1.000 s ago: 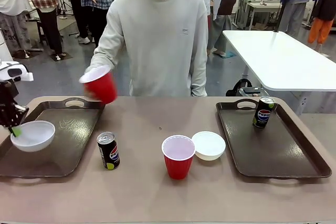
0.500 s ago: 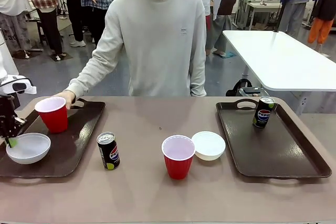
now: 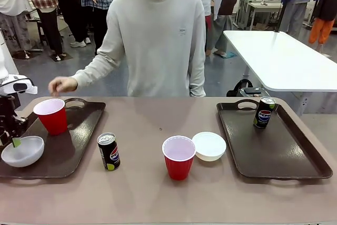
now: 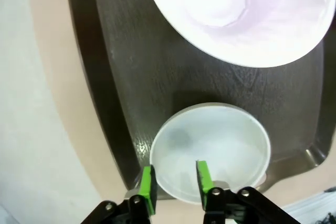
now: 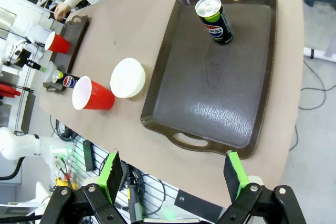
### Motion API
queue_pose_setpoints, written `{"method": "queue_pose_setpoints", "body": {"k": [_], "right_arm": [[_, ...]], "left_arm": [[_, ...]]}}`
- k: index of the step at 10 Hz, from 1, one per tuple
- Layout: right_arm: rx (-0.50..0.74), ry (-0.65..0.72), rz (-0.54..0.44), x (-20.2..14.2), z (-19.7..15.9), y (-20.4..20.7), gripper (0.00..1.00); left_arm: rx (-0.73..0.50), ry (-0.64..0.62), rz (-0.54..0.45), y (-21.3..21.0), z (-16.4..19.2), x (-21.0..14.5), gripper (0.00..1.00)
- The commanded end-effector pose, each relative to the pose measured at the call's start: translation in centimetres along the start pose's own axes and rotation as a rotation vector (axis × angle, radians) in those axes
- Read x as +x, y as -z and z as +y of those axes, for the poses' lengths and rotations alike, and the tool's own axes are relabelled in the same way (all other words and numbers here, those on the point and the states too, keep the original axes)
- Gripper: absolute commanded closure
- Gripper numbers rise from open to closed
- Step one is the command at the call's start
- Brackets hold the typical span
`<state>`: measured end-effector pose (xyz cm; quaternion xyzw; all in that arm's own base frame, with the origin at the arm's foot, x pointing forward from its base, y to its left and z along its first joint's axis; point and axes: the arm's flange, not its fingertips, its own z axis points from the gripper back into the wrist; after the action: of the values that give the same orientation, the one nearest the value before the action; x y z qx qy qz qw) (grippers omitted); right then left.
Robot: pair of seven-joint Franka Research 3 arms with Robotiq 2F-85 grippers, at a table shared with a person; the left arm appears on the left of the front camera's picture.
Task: Prepare tableware on both trays.
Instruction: Pick up a Picnic Bowl from the table and place it on a Handle tray.
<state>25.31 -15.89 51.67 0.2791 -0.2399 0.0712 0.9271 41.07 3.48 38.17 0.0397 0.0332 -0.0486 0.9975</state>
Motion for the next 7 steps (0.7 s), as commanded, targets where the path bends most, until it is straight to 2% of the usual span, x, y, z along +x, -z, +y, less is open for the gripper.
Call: {"method": "queue_pose_setpoints", "body": {"k": [1, 2, 3, 5, 6, 7], "right_arm": [[0.004, 0.002, 0.002, 0.0, -0.2, 0.1, 0.0], [0.004, 0.002, 0.002, 0.0, -0.2, 0.1, 0.0], [0.004, 0.002, 0.002, 0.0, -0.2, 0.1, 0.0], [0.004, 0.002, 0.002, 0.0, -0.2, 0.1, 0.0], [0.004, 0.002, 0.002, 0.0, -0.2, 0.1, 0.0], [0.004, 0.002, 0.002, 0.0, -0.2, 0.1, 0.0]], "left_arm": [[-0.007, 0.006, -0.087, -2.8, -0.4, 0.2, 0.0], [-0.041, 0.013, -0.124, -4.5, -0.7, 0.3, 0.0], [-0.107, 0.044, -0.141, -6.5, -1.3, 0.1, 0.36], [-0.362, 0.076, -0.188, -11.3, -2.3, -0.9, 0.16], [-0.509, 0.009, -0.209, -13.2, -2.1, -0.9, 0.24], [-0.681, -0.07, -0.193, -15.2, -1.3, -0.8, 0.24]]}}
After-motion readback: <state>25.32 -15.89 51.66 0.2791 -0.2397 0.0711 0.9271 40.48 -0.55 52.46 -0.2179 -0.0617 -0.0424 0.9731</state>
